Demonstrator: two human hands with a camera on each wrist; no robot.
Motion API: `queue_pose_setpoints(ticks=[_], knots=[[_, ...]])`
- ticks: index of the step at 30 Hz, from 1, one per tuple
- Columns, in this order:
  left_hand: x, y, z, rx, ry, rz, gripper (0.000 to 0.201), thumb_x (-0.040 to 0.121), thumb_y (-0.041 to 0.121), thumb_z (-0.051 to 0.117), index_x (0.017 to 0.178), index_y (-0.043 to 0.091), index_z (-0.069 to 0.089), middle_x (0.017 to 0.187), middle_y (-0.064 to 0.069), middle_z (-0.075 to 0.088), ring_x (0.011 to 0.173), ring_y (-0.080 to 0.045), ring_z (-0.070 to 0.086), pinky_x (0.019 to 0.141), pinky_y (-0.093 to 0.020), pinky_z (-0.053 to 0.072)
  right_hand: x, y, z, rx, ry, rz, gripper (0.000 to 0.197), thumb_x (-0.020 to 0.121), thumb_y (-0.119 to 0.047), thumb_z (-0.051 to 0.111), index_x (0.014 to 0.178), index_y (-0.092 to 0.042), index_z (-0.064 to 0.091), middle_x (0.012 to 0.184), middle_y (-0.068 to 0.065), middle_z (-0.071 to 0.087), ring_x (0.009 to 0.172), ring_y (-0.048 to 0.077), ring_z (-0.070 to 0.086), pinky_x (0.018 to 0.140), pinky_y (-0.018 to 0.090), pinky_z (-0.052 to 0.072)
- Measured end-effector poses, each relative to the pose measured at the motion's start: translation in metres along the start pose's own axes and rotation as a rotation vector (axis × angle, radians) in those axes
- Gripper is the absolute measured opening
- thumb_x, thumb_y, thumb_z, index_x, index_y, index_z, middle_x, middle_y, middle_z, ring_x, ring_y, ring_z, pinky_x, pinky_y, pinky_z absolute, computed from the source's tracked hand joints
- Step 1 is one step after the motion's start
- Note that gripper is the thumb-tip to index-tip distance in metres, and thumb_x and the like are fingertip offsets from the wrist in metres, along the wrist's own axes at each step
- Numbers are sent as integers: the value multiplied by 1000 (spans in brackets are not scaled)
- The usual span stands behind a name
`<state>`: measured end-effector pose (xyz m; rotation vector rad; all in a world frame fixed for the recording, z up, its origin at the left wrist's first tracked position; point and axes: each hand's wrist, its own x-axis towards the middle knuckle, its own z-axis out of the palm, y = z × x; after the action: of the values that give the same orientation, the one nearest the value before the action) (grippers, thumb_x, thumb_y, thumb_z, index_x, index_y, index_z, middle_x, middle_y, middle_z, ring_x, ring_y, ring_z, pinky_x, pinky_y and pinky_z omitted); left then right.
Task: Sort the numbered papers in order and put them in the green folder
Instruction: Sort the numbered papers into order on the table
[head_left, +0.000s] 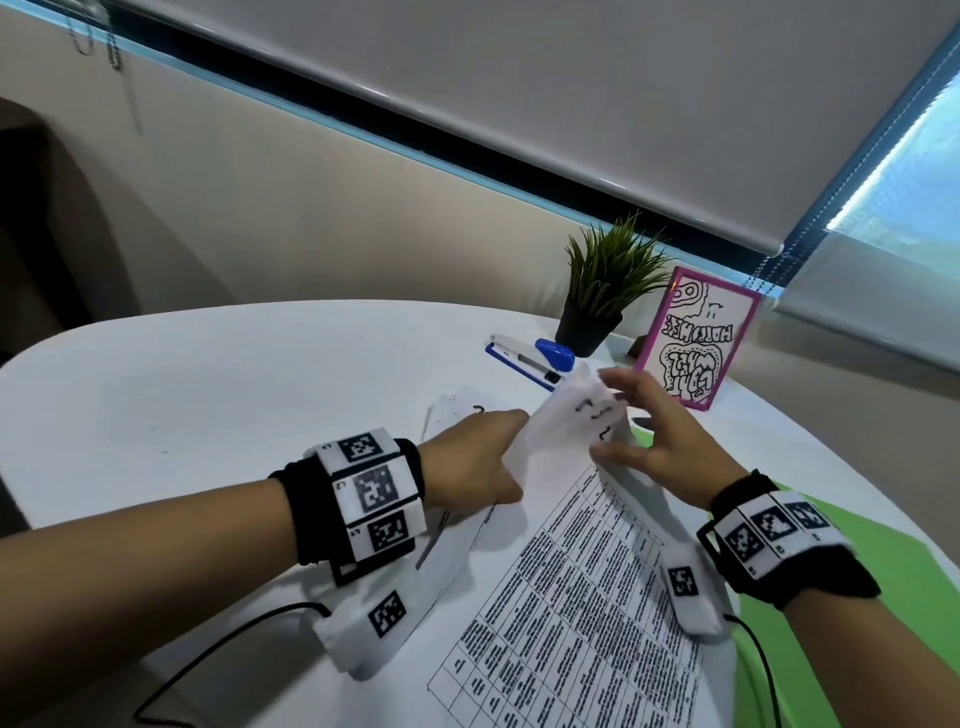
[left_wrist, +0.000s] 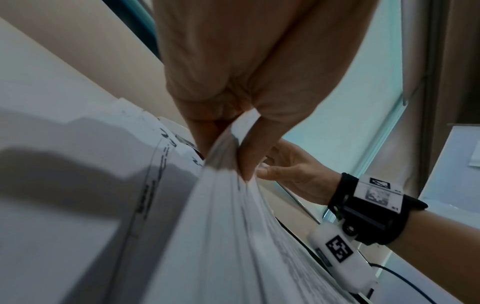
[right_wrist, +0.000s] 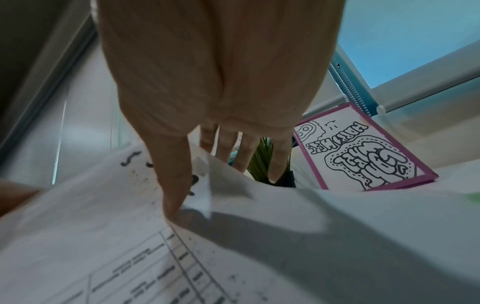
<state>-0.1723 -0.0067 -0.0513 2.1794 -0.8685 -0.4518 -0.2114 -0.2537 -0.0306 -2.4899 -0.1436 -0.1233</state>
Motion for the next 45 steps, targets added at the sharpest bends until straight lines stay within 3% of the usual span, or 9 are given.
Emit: queue_pose_setpoints(ticks=[3, 9, 12, 18, 25, 29, 38, 41, 45], knots=[[-3, 3, -3, -19, -55, 37, 12, 86, 16, 62, 94, 15, 53, 87, 1, 61, 74, -14, 59, 60, -23, 44, 1, 5, -1, 35, -66, 43, 44, 80, -14, 77, 121, -23, 62, 113, -15, 68, 104, -6, 61, 92, 17, 47], [22, -14, -37, 157, 101, -84, 39, 97, 42, 50, 100, 8, 67, 103, -8, 70, 97, -24, 64, 85, -33, 49, -4, 9, -1, 15, -80, -60, 6, 86, -9, 72, 87, -14, 71, 83, -1, 72, 81, 13, 64, 75, 20, 48], [43, -24, -56, 306, 149, -191, 33, 93, 28, 58, 118, 7, 60, 121, -9, 63, 109, -26, 58, 89, -31, 45, -2, 8, 0, 2, -86, -50, 8, 86, -4, 71, 86, -11, 69, 83, -1, 72, 79, 12, 64, 72, 21, 47], [57, -25, -59, 295, 94, -153, 24, 79, 28, 76, 98, 18, 67, 95, 0, 64, 89, -18, 56, 80, -29, 46, -3, -4, 4, 118, -165, 23, 28, 76, -12, 81, 102, -16, 70, 97, -5, 75, 90, 9, 69, 81, 18, 52], [62, -11, -41, 340, 70, -136, 29, 81, 37, 73, 78, 10, 64, 81, -3, 66, 82, -22, 62, 69, -29, 49, -2, -6, 12, 118, -135, -10, 11, 78, -1, 78, 84, 3, 69, 78, 16, 73, 66, 31, 69, 60, 26, 56], [66, -12, -26, -86, -56, -339, 32, 79, 15, 79, 68, 6, 50, 55, -8, 55, 51, -22, 49, 56, -30, 42, -2, -9, 12, 196, -141, 11, 16, 77, 3, 77, 81, 12, 64, 75, 23, 71, 58, 26, 66, 54, 29, 55], [60, -18, -49, 21, 41, -264, 32, 86, 12, 68, 61, 11, 48, 39, 1, 57, 63, -24, 66, 65, -29, 51, 3, -8, 3, 147, -93, 36, 19, 77, -8, 79, 95, -12, 78, 87, -3, 78, 77, 4, 69, 71, 13, 49], [55, -26, -52, -99, -36, -237, 35, 89, 9, 65, 60, 9, 46, 44, -4, 59, 64, -30, 69, 63, -31, 52, 8, -8, 9, 77, -70, -22, 20, 76, -15, 81, 95, -11, 76, 93, 1, 74, 85, 8, 67, 78, 21, 52], [49, -23, -57, -246, -144, -133, 35, 93, 15, 64, 61, 11, 51, 54, -1, 57, 58, -22, 70, 52, -25, 52, 15, -12, 19, 40, -89, -90, 29, 76, -6, 80, 104, -12, 75, 117, -9, 66, 106, -5, 60, 88, 5, 42]])
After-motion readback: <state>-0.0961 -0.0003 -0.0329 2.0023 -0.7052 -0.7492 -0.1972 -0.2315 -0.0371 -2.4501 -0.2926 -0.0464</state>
